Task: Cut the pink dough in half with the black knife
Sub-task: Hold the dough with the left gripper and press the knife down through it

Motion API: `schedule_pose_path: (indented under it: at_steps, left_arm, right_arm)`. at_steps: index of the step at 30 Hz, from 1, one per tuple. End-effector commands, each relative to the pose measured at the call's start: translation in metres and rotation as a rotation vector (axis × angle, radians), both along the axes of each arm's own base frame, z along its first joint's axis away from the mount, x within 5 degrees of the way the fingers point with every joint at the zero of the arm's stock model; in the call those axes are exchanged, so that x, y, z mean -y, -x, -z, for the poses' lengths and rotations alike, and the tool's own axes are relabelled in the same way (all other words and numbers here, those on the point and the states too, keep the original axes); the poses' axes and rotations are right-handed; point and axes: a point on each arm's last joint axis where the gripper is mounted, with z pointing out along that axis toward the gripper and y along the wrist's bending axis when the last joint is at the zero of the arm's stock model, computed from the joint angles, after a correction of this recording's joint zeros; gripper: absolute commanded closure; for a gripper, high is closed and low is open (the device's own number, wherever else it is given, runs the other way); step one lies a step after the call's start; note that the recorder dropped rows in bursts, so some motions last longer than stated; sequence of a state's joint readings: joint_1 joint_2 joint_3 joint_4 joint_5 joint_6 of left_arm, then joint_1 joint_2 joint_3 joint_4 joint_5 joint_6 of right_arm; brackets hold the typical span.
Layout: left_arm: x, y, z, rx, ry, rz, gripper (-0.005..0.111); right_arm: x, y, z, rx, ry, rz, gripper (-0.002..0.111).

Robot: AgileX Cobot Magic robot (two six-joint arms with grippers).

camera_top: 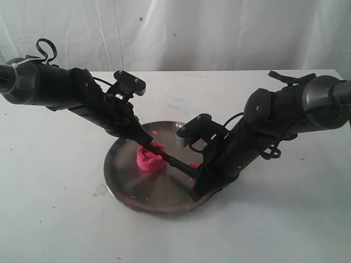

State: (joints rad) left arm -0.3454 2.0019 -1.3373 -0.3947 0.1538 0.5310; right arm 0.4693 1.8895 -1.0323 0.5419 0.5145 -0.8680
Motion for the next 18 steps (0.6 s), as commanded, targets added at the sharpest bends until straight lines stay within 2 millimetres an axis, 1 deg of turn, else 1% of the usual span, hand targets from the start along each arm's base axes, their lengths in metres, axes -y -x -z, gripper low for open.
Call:
schedule_pose_path:
  at_steps: [1,5,8,18]
  left_arm:
    - [-0.002,0.001,0.004,-0.025,-0.028,0.027,0.107]
    - [-0.003,0.0,0.02,-0.056,-0.063,0.046,0.107]
    - [-0.003,0.0,0.022,-0.06,-0.064,0.046,0.107]
    - [-0.004,0.001,-0.005,0.007,-0.041,0.036,0.107]
  right_arm:
    - [-0.001,-0.001,-0.001,0.001,-0.008,0.016,0.108]
    - [-0.001,-0.001,-0.001,0.001,-0.008,0.016,0.108]
    - [-0.001,-0.001,-0.001,0.001,-0.008,0.016,0.108]
    - [-0.001,-0.001,-0.001,-0.001,-0.009,0.021,0.108]
